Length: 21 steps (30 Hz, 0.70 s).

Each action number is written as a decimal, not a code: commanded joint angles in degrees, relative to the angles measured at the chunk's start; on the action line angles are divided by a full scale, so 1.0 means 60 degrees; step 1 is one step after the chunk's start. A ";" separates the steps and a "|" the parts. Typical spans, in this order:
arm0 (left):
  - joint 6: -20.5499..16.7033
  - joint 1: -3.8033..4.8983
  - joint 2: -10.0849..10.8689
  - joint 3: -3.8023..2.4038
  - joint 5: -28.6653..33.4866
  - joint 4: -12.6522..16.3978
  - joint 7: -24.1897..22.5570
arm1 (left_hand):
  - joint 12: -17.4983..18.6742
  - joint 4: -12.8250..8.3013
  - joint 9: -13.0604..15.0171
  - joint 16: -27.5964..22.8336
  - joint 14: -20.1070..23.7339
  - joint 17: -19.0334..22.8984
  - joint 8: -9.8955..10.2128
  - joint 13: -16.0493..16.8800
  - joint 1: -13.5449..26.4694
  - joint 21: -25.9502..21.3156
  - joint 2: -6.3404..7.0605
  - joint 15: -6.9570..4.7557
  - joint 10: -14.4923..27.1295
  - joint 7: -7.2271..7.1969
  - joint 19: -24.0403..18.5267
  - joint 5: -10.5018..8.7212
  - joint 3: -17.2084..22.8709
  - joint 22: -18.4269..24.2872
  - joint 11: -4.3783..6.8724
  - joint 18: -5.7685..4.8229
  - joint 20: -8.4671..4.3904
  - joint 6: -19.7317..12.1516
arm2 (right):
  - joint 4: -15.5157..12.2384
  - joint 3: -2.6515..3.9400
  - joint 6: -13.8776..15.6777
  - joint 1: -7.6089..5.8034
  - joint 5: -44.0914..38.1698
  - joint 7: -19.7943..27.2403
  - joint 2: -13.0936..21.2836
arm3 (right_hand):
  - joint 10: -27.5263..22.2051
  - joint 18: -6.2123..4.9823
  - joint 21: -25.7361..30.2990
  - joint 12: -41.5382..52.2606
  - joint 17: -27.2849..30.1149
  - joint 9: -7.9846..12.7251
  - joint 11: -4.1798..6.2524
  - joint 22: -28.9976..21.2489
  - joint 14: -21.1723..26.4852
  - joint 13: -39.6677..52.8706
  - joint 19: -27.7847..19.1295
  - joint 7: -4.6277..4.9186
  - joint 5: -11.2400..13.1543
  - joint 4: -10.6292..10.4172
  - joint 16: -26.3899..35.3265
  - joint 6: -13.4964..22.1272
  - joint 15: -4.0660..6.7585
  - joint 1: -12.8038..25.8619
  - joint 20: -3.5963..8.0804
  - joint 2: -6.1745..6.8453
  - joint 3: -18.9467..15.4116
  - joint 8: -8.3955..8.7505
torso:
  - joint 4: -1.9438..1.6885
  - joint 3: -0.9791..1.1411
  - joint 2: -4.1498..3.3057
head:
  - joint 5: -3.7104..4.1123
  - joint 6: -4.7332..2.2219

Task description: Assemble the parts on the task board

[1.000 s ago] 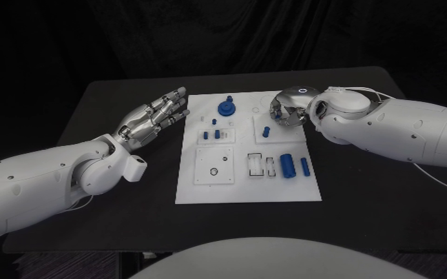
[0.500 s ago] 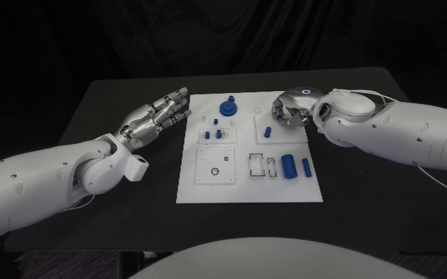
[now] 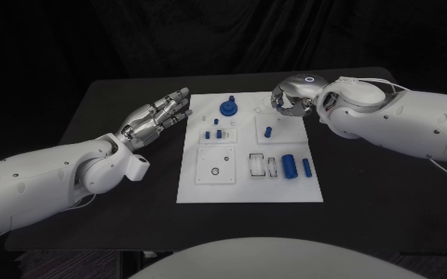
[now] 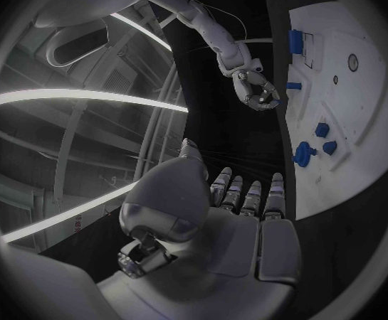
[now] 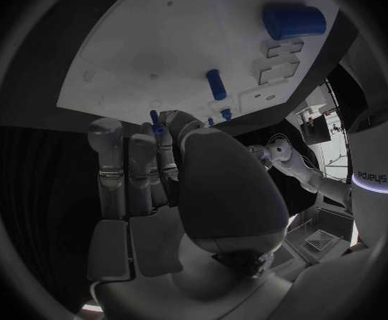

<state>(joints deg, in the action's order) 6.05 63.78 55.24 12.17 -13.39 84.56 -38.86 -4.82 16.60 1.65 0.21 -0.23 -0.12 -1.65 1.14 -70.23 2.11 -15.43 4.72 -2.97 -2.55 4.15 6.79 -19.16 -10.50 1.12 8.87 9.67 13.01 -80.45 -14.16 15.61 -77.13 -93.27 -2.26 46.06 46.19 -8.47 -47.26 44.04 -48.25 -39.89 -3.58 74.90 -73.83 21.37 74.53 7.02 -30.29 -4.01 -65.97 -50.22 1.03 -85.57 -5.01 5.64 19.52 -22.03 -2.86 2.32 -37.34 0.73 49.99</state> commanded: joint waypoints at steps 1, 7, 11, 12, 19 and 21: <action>0.0065 -0.0009 -0.0014 -0.0010 0.0072 -0.0001 -0.0922 | -0.0047 0.0014 0.0016 -0.0003 -0.0031 -0.0008 -0.0014 0.0016 0.0065 0.0065 -0.0046 0.0075 -0.0008 0.0103 0.0017 0.0006 -0.0014 -0.0006 -0.0037 0.0052 0.0089 0.0004 | -0.0228 0.0005 -0.0001 -0.0140 -0.0059 -0.0214 0.0088 | 0.0071 0.0146 -0.0050 0.0054 -0.0017 -0.0024 0.0064 0.0869 -0.0035 0.0017 -0.0005 0.0003 0.0053 0.0001 -0.0047 0.0026 0.0050 0.0029 0.0050 -0.0048 0.0022 -0.0033 | -0.0001 0.0000 0.0000 | -0.0016 0.0001; 0.0072 -0.0010 -0.0033 -0.0009 0.0072 -0.0024 -0.0895 | -0.0057 0.0017 0.0016 -0.0002 -0.0034 -0.0009 -0.0014 0.0018 0.0069 0.0068 -0.0051 0.0084 -0.0016 0.0114 0.0022 0.0002 -0.0013 -0.0009 -0.0059 0.0051 0.0097 0.0004 | -0.0845 0.0004 -0.0046 -0.0303 -0.0059 -0.0266 0.0274 | 0.0128 0.0156 -0.0092 0.0099 -0.0034 -0.0036 0.0064 0.0876 -0.0051 0.0045 0.0007 0.0019 0.0067 0.0004 -0.0059 0.0015 0.0031 0.0027 0.0049 -0.0059 0.0031 -0.0055 | -0.0001 0.0000 0.0000 | -0.0084 0.0001; 0.0083 -0.0015 -0.0044 -0.0009 0.0072 -0.0040 -0.0890 | -0.0057 0.0019 0.0014 -0.0002 -0.0033 -0.0009 -0.0012 0.0018 0.0075 0.0069 -0.0056 0.0090 -0.0018 0.0121 0.0025 -0.0007 -0.0013 -0.0007 -0.0074 0.0050 0.0103 -0.0007 | -0.1447 0.0000 -0.0200 -0.0328 -0.0058 -0.0283 0.0321 | 0.0166 0.0162 -0.0106 0.0122 -0.0041 -0.0019 0.0063 0.0875 -0.0069 0.0063 0.0012 0.0050 0.0076 0.0017 -0.0067 0.0073 0.0010 0.0022 0.0039 -0.0036 0.0044 -0.0024 | -0.0001 0.0000 0.0000 | -0.0183 0.0001; 0.0083 -0.0016 -0.0043 -0.0009 0.0072 -0.0042 -0.0889 | -0.0057 0.0019 0.0014 -0.0002 -0.0033 -0.0009 -0.0012 0.0018 0.0075 0.0069 -0.0056 0.0090 -0.0018 0.0121 0.0025 -0.0007 -0.0013 -0.0007 -0.0074 0.0050 0.0103 -0.0007 | -0.1581 0.0000 -0.0254 -0.0328 -0.0058 -0.0293 0.0320 | 0.0166 0.0164 -0.0118 0.0121 -0.0045 -0.0012 0.0061 0.0877 -0.0074 0.0066 0.0016 0.0060 0.0084 0.0022 -0.0069 0.0099 0.0007 0.0018 0.0037 -0.0030 0.0051 -0.0011 | -0.0001 0.0000 0.0000 | -0.0203 0.0001; 0.0079 -0.0027 -0.0040 -0.0009 0.0072 -0.0051 -0.0865 | -0.0062 0.0025 0.0014 -0.0003 -0.0033 -0.0009 -0.0011 0.0018 0.0095 0.0072 -0.0081 0.0103 -0.0022 0.0130 0.0029 -0.0036 -0.0009 -0.0006 -0.0105 0.0048 0.0115 -0.0007 | -0.2404 -0.0004 -0.0606 -0.0160 -0.0058 -0.0347 0.0132 | 0.0120 0.0164 -0.0121 0.0077 -0.0030 0.0014 0.0025 0.0873 -0.0078 0.0060 0.0013 0.0089 0.0131 0.0028 -0.0060 0.0172 -0.0016 0.0014 0.0024 -0.0019 0.0086 0.0029 | -0.0001 -0.0001 0.0001 | -0.0367 0.0001; 0.0082 -0.0031 -0.0050 -0.0009 0.0072 -0.0063 -0.0860 | -0.0060 0.0027 0.0013 -0.0003 -0.0032 -0.0008 -0.0010 0.0017 0.0105 0.0071 -0.0095 0.0107 -0.0021 0.0132 0.0027 -0.0046 -0.0006 0.0002 -0.0112 0.0048 0.0118 -0.0012 | -0.2475 -0.0004 -0.0644 -0.0075 -0.0058 -0.0337 0.0020 | 0.0110 0.0162 -0.0107 0.0068 -0.0034 0.0019 0.0019 0.0869 -0.0081 0.0058 0.0007 0.0091 0.0141 0.0031 -0.0062 0.0179 -0.0020 0.0011 0.0022 -0.0017 0.0092 0.0034 | -0.0001 -0.0002 0.0001 | -0.0457 0.0001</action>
<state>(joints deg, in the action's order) 6.06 63.66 55.08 12.17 -13.39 84.14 -38.87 -4.82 16.59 1.64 0.21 -0.44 -0.15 -1.65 1.20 -69.86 2.35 -15.80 4.92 -3.19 -2.13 4.34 6.79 -19.17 -10.48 0.91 8.87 9.86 13.02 -94.98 -14.19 13.48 -77.83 -93.27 -3.14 46.27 46.38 -8.48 -47.75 44.43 -48.52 -39.85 -3.77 74.94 -73.96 21.71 74.53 7.64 -29.83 -3.77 -66.19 -49.60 0.90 -85.55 -5.02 5.66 19.75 -22.02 -2.86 2.32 -37.34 -1.61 49.99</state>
